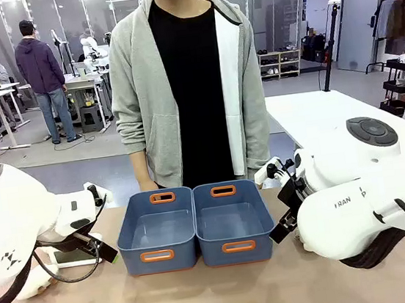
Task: Sort the digital clocks into the basket.
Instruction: Pick up the Digital clock from the table and place it into the empty Plastic storage basket.
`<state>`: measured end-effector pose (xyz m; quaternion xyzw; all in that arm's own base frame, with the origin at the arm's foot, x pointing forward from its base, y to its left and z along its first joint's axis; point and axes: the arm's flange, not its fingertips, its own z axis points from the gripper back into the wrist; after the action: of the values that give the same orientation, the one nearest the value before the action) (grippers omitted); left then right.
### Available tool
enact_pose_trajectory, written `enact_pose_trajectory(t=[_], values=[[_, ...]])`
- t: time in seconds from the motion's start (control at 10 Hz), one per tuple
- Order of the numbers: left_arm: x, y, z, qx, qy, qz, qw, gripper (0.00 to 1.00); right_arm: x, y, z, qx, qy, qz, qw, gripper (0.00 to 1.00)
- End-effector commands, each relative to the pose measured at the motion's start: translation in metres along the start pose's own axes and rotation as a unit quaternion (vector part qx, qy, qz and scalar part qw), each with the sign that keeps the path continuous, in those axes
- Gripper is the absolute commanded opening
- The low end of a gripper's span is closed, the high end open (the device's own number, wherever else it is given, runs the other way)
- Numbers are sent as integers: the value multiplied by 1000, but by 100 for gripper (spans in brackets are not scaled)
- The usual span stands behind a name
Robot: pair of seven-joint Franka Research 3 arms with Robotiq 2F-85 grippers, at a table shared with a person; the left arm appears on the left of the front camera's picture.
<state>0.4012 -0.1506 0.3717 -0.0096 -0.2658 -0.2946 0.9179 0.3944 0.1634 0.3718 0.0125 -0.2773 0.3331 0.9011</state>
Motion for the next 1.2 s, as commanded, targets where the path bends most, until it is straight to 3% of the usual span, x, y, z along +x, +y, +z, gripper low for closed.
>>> enact_pose_trajectory(t=[0.0,1.0,1.1], values=[[0,0,0,0,0,0,1000,100,0,0,0,0,0,0,1000,100],[0,-1,0,0,0,-2,1000,100,-1,-2,0,-2,1,4,1000,100],[11,7,18,-34,3,17,999,100,12,-12,16,23,8,-19,1000,100]])
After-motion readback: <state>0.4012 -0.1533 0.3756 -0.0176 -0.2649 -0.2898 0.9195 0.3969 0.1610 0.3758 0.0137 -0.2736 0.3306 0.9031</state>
